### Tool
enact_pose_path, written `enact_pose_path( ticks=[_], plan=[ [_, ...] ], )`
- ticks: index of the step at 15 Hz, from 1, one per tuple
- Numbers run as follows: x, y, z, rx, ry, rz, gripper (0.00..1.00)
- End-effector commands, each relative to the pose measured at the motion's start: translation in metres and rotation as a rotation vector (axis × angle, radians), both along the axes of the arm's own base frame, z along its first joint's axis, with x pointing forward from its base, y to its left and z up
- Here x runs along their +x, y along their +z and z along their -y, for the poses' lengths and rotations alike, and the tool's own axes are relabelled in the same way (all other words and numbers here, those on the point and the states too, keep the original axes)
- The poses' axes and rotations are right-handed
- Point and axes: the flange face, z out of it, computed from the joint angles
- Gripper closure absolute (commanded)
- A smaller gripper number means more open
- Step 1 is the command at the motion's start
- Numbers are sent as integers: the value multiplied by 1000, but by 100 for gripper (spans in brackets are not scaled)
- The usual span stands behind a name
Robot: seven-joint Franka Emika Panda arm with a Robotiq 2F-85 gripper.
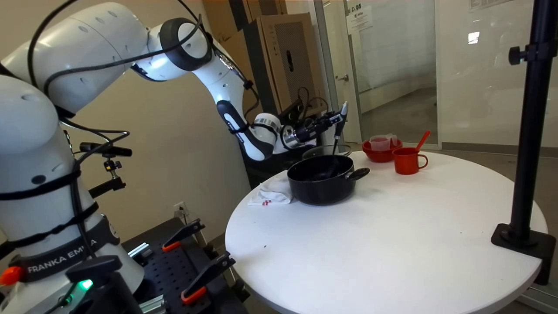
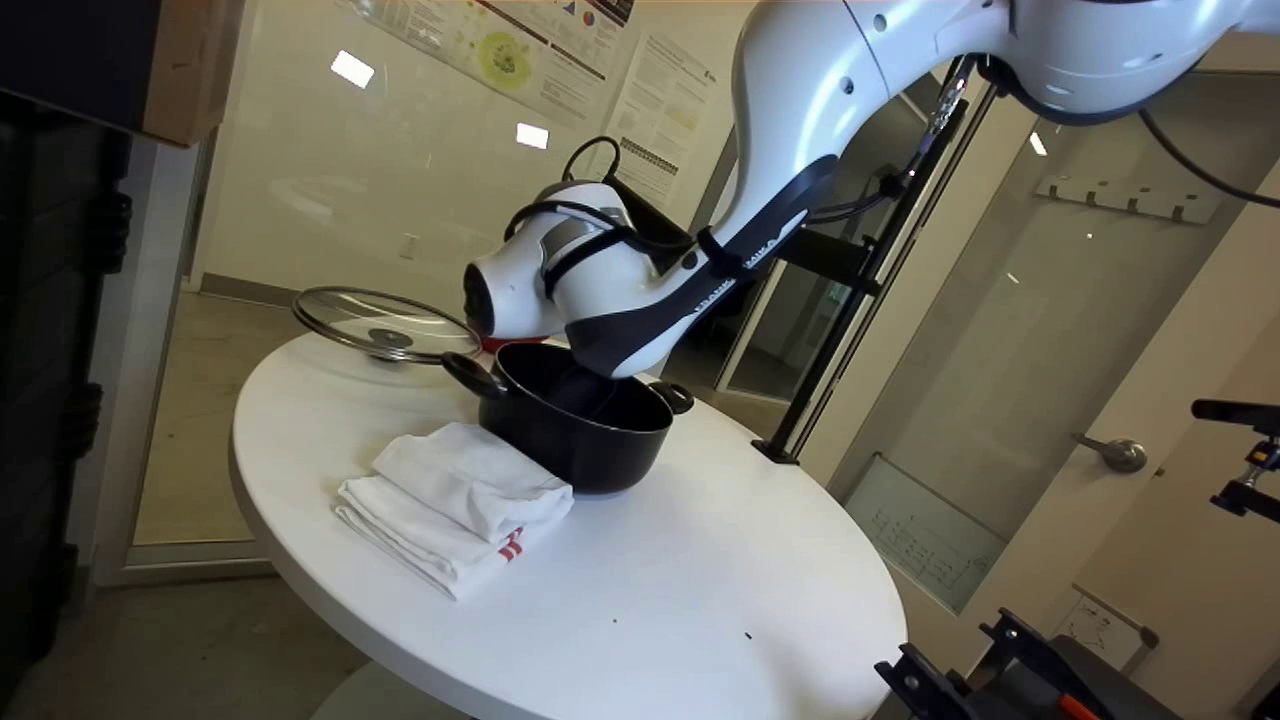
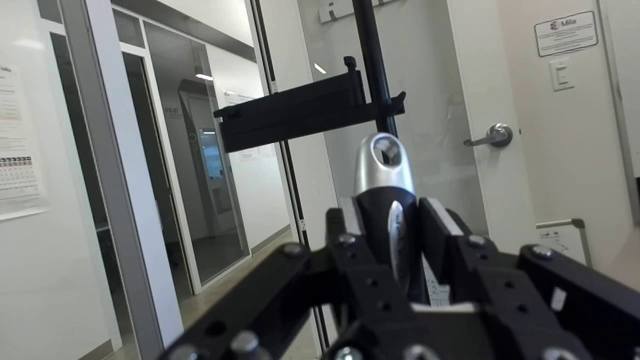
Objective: Use the ladle to mix in the pot
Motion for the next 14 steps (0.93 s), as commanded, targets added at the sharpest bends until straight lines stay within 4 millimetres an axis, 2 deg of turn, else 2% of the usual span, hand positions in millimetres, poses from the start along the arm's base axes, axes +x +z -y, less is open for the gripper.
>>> enact_pose_path(
  ticks=[1,4,8,14],
  plan=[
    [1,14,17,-65,-4,41,92],
    [4,16,23,-131,7,93,92],
    [-3,15,15,-209,17,96,92],
    [-34,-13,-6,-252,52,17,92]
  ],
)
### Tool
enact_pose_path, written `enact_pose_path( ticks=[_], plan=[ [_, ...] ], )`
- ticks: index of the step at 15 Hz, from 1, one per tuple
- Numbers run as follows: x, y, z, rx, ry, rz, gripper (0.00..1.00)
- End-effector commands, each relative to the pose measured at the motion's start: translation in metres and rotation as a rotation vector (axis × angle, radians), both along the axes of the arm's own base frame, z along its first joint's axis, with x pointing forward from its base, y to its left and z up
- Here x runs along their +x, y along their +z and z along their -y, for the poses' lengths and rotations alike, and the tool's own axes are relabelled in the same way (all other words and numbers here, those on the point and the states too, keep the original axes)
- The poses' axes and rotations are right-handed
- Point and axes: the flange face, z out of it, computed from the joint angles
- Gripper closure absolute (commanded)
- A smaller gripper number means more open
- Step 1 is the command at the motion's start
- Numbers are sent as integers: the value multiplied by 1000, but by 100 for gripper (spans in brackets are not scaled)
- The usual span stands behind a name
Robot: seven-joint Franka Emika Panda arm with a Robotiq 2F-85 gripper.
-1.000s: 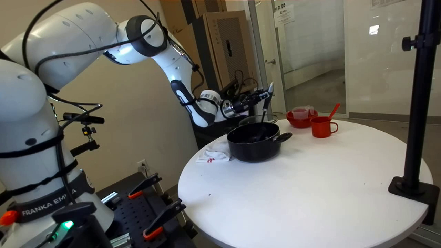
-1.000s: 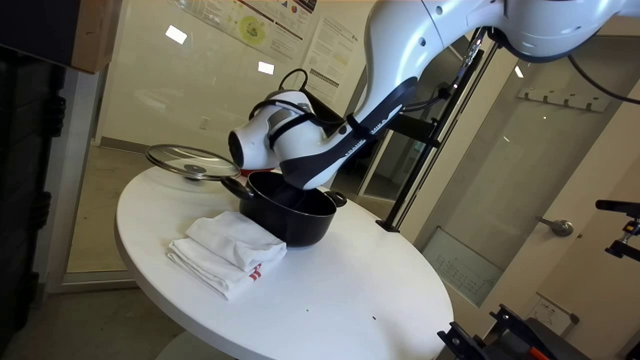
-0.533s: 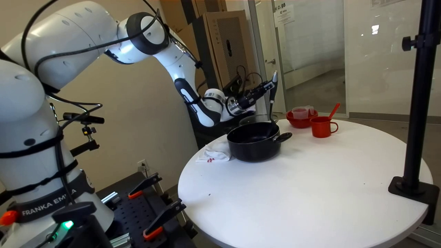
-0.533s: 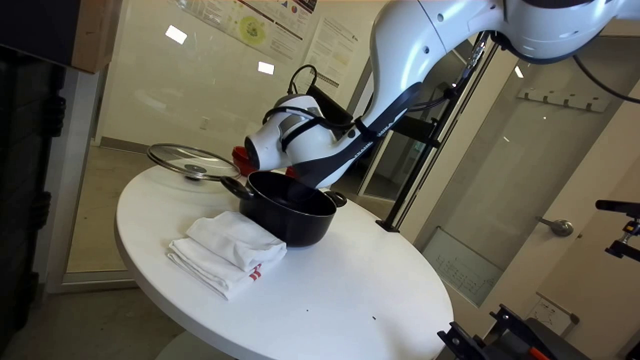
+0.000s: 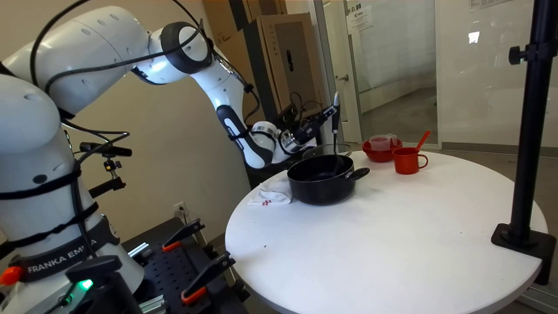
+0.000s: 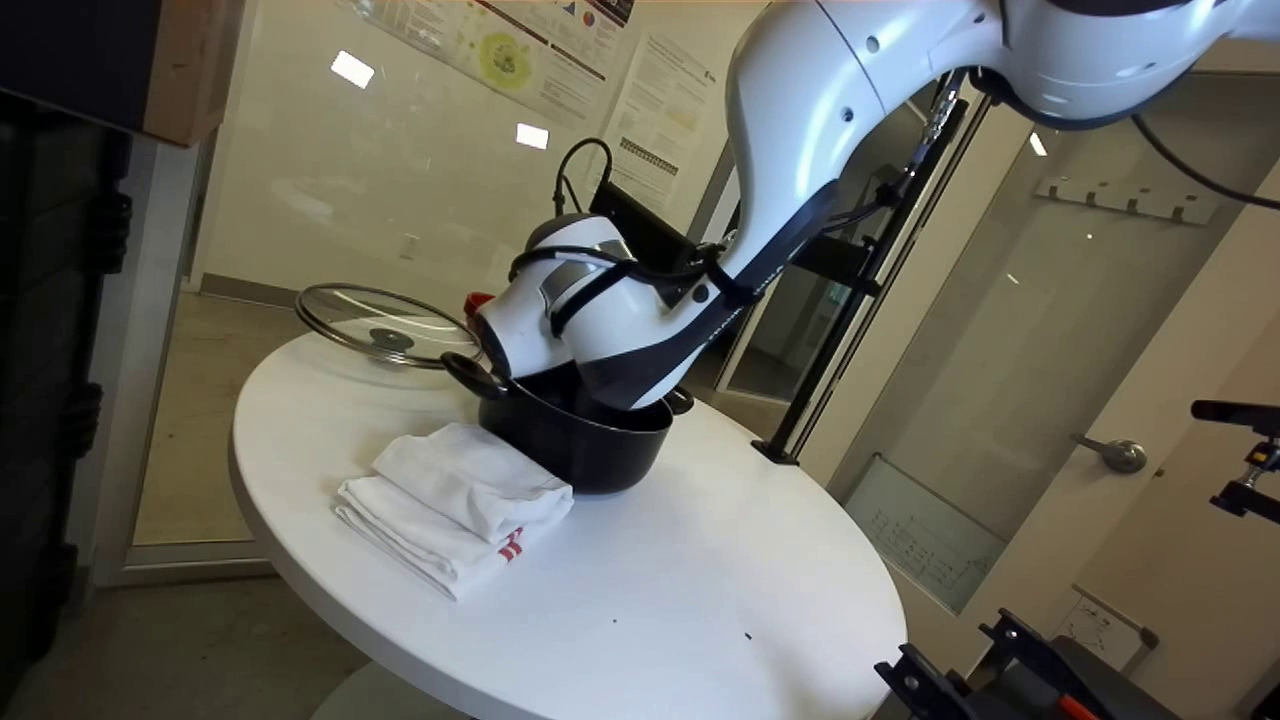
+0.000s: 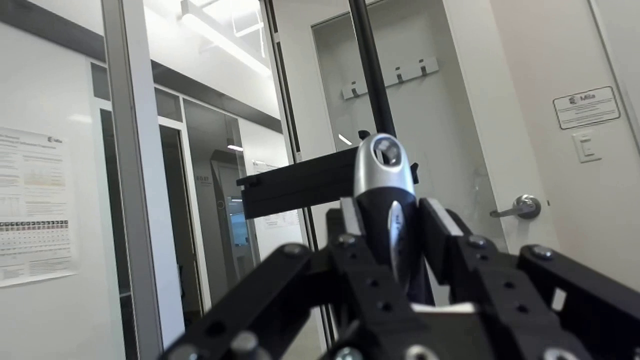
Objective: Use the ladle to mix in the pot
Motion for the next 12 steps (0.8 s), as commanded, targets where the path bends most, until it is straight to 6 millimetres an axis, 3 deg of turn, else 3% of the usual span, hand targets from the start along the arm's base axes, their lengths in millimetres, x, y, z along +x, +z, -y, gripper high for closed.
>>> enact_pose_path(
  ticks=[1,7,12],
  plan=[
    [-23,-14,-10,-70,17,-45,92],
    [-46,-30,-24,-64,12,-153,92],
    [-55,-39,-58,-1,41,-194,92]
  ],
)
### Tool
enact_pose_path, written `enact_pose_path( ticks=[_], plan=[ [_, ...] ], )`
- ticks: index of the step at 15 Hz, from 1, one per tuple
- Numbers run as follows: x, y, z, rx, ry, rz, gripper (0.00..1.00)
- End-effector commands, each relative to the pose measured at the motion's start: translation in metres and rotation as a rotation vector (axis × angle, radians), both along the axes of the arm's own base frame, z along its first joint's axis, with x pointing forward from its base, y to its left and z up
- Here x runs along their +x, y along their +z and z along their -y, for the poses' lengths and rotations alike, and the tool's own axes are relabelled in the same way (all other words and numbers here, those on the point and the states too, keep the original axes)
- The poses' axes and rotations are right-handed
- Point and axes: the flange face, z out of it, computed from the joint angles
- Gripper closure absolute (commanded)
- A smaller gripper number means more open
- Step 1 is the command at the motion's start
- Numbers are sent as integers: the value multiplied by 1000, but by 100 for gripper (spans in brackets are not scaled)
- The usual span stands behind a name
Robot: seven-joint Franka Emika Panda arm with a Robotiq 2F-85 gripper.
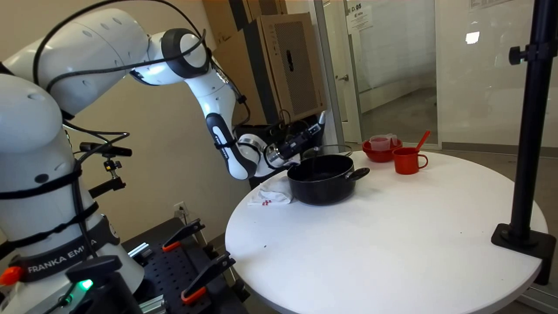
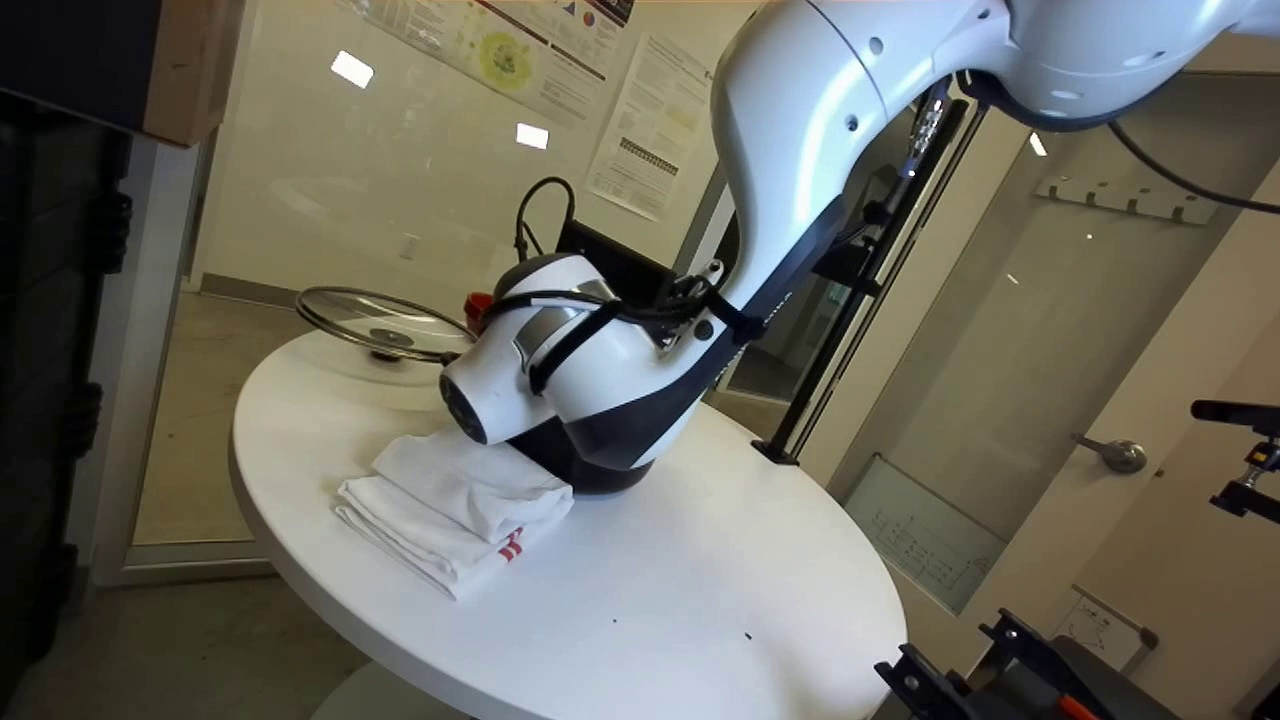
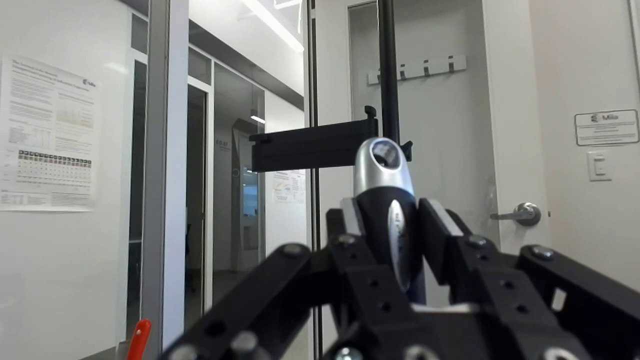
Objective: Use the ladle to mix in the pot
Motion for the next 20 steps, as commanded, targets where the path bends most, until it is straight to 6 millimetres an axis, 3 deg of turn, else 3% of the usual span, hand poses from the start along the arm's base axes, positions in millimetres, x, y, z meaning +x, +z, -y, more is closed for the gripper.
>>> enact_pose_path(
  ticks=[1,3,7,15,20],
  plan=[
    [-7,1,-25,27,21,-31,92],
    [-5,-1,-34,38,41,-15,92],
    [15,-7,-29,24,30,35,92],
    [62,-18,11,4,-42,140,92],
    [83,-12,34,-8,-84,205,92]
  ],
)
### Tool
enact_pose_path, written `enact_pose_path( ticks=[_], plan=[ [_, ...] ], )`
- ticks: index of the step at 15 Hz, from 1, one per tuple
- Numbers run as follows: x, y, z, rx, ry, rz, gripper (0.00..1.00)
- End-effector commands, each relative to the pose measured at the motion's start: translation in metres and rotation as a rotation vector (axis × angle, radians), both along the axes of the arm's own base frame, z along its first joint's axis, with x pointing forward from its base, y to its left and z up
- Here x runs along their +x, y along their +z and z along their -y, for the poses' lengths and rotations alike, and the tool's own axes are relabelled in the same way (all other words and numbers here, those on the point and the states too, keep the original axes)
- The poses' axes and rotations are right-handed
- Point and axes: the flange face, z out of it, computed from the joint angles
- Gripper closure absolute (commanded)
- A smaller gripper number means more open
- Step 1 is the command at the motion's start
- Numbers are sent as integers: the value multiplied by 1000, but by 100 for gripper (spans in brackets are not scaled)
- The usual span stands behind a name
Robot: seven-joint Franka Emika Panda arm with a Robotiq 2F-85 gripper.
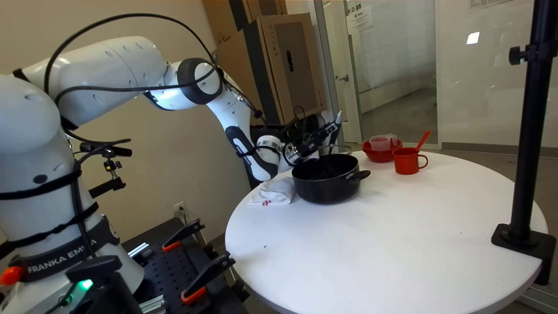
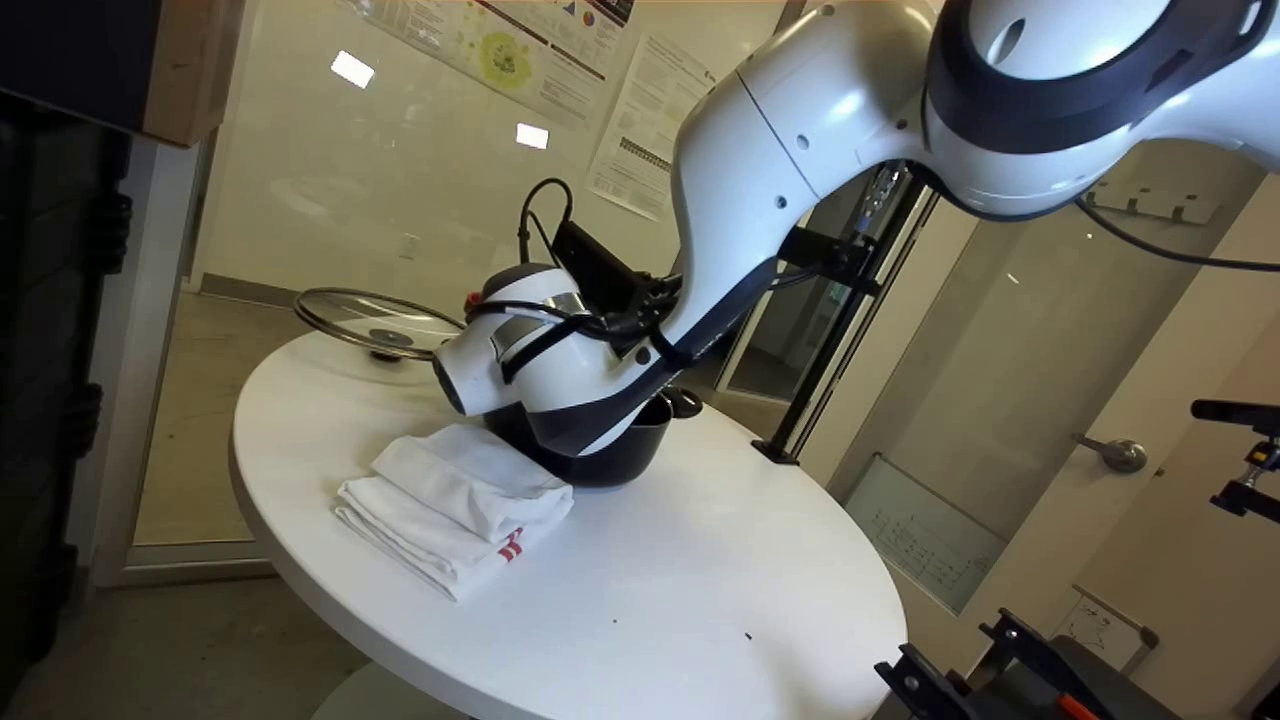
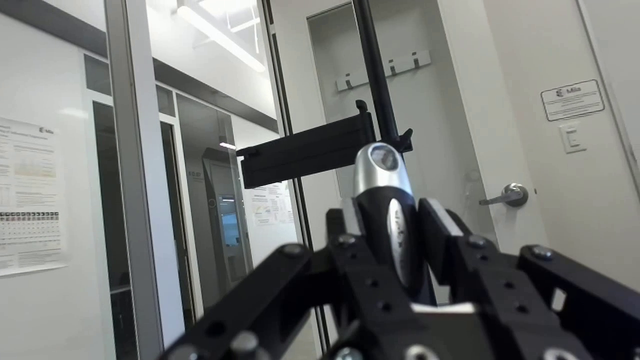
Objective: Use the ladle to mix in the pot
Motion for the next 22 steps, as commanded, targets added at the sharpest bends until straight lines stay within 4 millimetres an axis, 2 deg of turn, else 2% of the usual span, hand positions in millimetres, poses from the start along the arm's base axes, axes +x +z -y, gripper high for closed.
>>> enact_pose_path(
  ticks=[1,7,10,13,16,18,22],
  plan=[
    [19,3,16,-23,-37,49,92],
    [26,23,44,-40,-74,84,92],
    [14,27,55,-41,-101,38,92],
    [-4,29,58,-30,-130,-37,92],
    [-24,33,52,-11,-151,-131,92],
    [-37,35,42,8,-145,-196,92],
    [-51,32,6,48,-101,-251,92]
  ],
)
